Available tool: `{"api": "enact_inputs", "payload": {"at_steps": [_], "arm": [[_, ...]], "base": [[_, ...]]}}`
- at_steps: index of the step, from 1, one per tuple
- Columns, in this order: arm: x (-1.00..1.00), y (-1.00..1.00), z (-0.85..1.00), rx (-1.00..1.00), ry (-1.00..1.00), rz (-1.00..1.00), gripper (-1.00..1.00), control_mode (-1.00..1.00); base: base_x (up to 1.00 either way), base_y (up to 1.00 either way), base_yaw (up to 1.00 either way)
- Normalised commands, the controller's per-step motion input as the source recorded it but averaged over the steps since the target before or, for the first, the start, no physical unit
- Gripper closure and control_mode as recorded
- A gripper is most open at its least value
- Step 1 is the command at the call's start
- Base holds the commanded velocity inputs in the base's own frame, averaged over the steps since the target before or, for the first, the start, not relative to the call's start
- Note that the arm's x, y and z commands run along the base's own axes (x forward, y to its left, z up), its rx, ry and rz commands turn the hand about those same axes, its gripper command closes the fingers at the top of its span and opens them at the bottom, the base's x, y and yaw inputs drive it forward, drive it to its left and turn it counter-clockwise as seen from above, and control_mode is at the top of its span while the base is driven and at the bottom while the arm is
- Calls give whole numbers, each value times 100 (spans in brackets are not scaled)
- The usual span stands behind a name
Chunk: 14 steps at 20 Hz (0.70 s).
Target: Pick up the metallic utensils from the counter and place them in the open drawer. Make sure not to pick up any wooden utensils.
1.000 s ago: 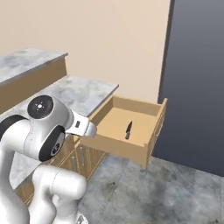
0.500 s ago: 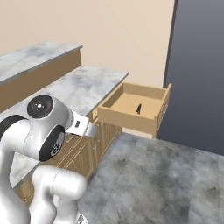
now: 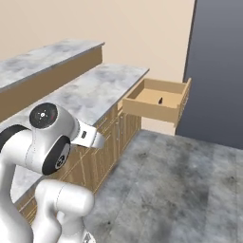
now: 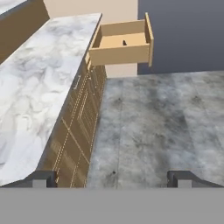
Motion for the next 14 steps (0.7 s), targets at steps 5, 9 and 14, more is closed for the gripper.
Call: {"api": "enact_inputs", "payload": {"at_steps": [5, 9, 14], "arm": [[0, 0, 0, 0, 0, 0, -100, 100], [0, 0, 0, 0, 0, 0, -100, 100], [0, 0, 0, 0, 0, 0, -100, 100]], "base": [[-100, 2, 0], [-100, 0, 0], [-100, 0, 0]]}}
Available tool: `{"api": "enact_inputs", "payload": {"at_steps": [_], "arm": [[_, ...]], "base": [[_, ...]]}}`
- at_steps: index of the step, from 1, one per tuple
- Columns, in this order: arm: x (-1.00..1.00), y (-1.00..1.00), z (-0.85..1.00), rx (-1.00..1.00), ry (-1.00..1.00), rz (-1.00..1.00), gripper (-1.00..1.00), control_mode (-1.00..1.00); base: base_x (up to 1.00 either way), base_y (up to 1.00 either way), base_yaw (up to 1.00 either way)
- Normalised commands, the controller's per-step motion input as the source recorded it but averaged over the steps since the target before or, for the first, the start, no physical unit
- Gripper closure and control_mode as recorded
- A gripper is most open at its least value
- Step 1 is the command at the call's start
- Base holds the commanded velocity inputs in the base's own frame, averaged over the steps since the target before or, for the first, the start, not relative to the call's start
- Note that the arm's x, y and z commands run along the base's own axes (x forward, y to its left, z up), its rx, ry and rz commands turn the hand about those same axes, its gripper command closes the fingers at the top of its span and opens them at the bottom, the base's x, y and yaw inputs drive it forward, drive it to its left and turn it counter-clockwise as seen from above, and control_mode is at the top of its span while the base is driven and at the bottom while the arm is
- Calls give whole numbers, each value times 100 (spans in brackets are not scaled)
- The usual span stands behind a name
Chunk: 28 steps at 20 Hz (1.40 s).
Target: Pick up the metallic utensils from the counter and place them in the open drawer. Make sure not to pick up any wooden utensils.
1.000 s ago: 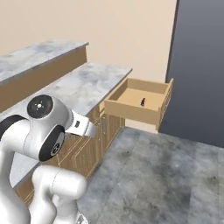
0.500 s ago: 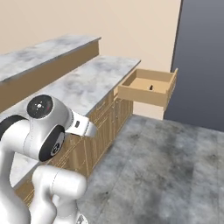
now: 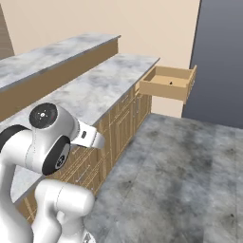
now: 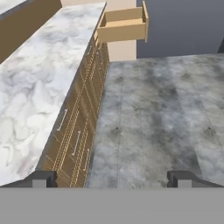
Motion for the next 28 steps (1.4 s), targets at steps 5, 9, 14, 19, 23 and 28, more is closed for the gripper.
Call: {"api": "enact_inputs", "payload": {"at_steps": [5, 9, 14, 19, 23, 28], "arm": [[0, 0, 0, 0, 0, 0, -100, 100], [0, 0, 0, 0, 0, 0, -100, 100], [0, 0, 0, 0, 0, 0, -100, 100], [0, 0, 0, 0, 0, 0, -100, 100], [0, 0, 0, 0, 0, 0, -100, 100], [0, 0, 0, 0, 0, 0, -100, 100]], "base": [[-100, -15, 0], [-100, -13, 0], [-100, -8, 0], [-100, 12, -1], [-100, 3, -1], [-100, -3, 0]]}}
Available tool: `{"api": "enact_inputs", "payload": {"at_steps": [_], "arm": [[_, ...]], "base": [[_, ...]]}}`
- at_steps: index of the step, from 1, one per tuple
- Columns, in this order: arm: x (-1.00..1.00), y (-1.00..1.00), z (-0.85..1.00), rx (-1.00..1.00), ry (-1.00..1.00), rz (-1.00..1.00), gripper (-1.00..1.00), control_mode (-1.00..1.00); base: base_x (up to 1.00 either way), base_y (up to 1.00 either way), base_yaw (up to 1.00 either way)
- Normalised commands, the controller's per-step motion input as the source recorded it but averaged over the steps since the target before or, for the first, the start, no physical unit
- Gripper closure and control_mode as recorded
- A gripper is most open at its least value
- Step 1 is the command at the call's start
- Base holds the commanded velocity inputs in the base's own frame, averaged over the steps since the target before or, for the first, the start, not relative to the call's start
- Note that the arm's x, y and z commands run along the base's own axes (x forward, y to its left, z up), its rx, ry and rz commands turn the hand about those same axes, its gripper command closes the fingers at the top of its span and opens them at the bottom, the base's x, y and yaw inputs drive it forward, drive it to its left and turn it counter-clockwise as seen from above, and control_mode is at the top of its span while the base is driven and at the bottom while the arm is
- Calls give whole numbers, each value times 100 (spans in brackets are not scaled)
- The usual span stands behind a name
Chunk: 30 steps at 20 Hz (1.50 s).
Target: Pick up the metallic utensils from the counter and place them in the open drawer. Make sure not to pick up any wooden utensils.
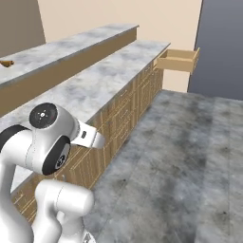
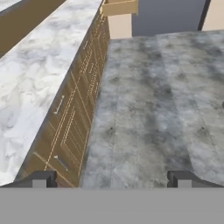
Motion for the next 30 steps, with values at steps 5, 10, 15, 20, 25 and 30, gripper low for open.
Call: {"api": "enact_inputs", "payload": {"at_steps": [5, 10, 15, 20, 25, 30], "arm": [[0, 0, 0, 0, 0, 0, -100, 100], [0, 0, 0, 0, 0, 0, -100, 100], [0, 0, 0, 0, 0, 0, -100, 100], [0, 0, 0, 0, 0, 0, -100, 100], [0, 0, 0, 0, 0, 0, -100, 100], [0, 0, 0, 0, 0, 0, -100, 100]], "base": [[-100, 0, 0], [-100, -1, 0], [-100, -6, 0], [-100, -4, 0], [-100, 4, -2], [-100, 78, -16]]}}
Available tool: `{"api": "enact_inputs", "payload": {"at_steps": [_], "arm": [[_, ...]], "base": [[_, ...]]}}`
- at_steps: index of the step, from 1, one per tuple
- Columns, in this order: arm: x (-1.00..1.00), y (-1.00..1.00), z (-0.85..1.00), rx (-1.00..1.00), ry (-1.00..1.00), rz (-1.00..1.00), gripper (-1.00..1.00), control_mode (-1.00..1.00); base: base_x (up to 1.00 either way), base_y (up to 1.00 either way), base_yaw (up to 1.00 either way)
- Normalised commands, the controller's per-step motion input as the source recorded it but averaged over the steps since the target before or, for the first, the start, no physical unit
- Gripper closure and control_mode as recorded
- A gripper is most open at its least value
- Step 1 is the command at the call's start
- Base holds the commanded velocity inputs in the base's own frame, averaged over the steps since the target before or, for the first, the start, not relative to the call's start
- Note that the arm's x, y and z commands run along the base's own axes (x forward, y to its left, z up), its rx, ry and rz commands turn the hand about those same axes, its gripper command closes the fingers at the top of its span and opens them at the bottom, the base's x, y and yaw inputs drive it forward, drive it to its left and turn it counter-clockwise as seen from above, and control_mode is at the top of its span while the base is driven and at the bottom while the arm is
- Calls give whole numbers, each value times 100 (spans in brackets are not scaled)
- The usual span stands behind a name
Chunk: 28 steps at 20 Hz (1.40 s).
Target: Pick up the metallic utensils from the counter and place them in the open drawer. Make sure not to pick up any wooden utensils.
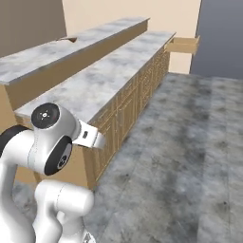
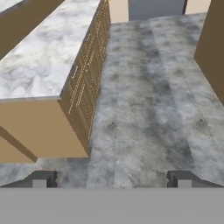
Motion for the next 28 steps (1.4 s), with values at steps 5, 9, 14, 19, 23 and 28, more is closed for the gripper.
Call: {"api": "enact_inputs", "payload": {"at_steps": [5, 9, 14, 19, 23, 28], "arm": [[0, 0, 0, 0, 0, 0, -100, 100], [0, 0, 0, 0, 0, 0, -100, 100], [0, 0, 0, 0, 0, 0, -100, 100], [0, 0, 0, 0, 0, 0, -100, 100], [0, 0, 0, 0, 0, 0, -100, 100], [0, 0, 0, 0, 0, 0, -100, 100]], "base": [[-63, 100, -29], [-33, 100, -42], [-19, 100, -48], [-33, 100, -41], [-81, 100, -22], [-99, 100, -20]]}}
